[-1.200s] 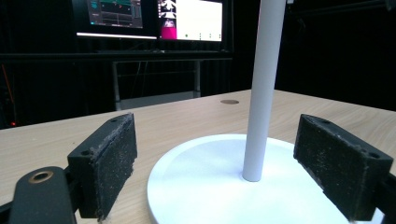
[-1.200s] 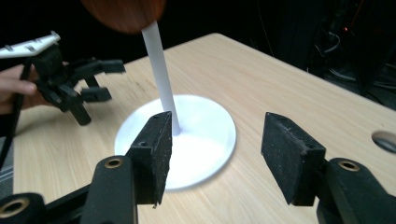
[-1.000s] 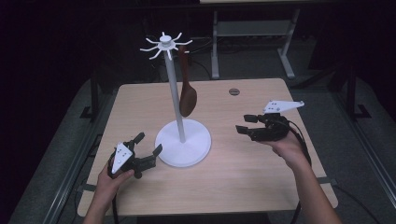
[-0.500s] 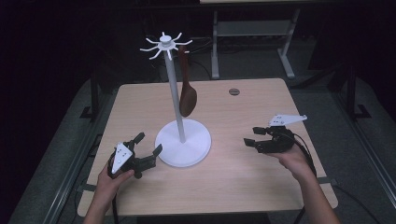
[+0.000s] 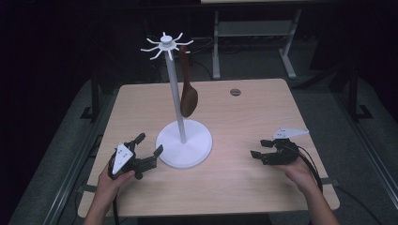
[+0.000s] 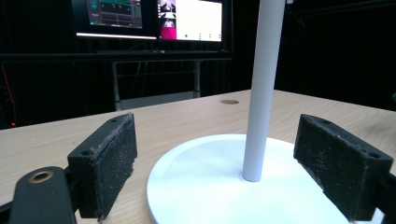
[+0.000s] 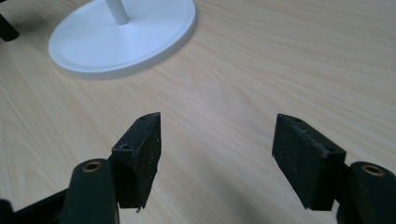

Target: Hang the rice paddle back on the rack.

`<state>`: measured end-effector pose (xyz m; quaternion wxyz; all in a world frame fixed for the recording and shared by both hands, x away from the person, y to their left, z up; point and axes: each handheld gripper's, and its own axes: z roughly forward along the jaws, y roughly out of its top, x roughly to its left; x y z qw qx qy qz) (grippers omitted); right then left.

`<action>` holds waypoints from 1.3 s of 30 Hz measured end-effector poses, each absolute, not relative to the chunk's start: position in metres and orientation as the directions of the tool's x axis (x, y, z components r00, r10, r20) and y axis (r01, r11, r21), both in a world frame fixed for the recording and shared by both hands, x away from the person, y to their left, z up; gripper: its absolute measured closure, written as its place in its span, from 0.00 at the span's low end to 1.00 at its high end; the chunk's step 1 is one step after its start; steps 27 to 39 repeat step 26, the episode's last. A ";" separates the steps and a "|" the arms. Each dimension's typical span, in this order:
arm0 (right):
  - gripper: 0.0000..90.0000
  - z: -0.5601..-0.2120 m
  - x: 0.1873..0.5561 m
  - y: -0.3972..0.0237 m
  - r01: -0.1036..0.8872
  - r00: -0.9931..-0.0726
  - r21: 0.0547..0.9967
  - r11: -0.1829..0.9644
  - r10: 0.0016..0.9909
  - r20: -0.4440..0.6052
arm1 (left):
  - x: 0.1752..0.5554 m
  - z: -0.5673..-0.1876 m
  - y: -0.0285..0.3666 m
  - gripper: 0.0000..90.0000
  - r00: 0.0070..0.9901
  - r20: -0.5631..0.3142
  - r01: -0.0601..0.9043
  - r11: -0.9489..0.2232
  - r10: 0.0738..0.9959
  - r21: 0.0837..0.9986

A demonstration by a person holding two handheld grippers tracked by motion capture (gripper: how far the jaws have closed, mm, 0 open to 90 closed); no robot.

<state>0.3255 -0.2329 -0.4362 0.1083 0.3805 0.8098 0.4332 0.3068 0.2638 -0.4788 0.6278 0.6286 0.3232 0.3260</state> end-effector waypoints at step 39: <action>0.33 -0.460 0.323 -0.240 0.546 -0.678 0.751 0.372 0.723 0.136 | 0.307 -0.479 0.264 0.14 0.580 0.002 -0.001 -0.002 0.815 1.000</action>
